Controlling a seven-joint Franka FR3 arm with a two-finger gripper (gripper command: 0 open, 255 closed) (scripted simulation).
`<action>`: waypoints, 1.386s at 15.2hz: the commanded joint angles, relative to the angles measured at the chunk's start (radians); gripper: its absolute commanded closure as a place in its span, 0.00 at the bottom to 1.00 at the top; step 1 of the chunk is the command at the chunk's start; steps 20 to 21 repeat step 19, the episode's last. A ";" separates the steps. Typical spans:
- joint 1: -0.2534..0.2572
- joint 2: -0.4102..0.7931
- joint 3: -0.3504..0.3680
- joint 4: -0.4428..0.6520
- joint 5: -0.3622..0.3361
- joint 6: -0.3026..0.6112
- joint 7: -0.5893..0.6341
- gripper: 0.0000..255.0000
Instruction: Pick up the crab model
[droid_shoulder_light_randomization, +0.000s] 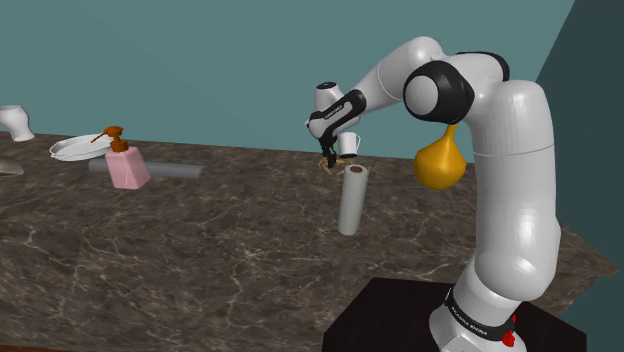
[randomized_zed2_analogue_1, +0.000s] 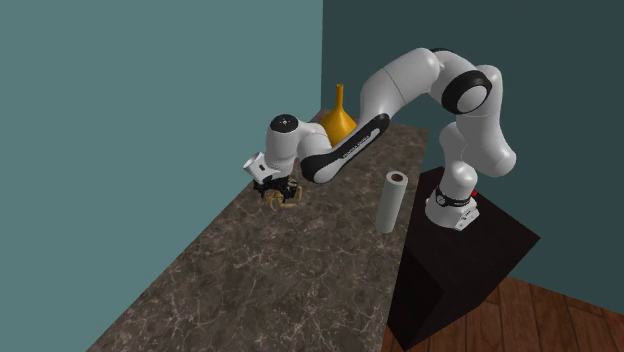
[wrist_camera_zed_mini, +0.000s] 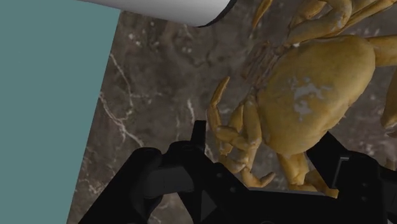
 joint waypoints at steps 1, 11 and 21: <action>0.000 0.001 0.000 -0.004 0.000 -0.001 0.001 1.00; 0.005 -0.053 -0.003 0.044 -0.002 -0.101 -0.015 1.00; 0.007 -0.085 -0.005 0.084 -0.003 -0.171 -0.026 1.00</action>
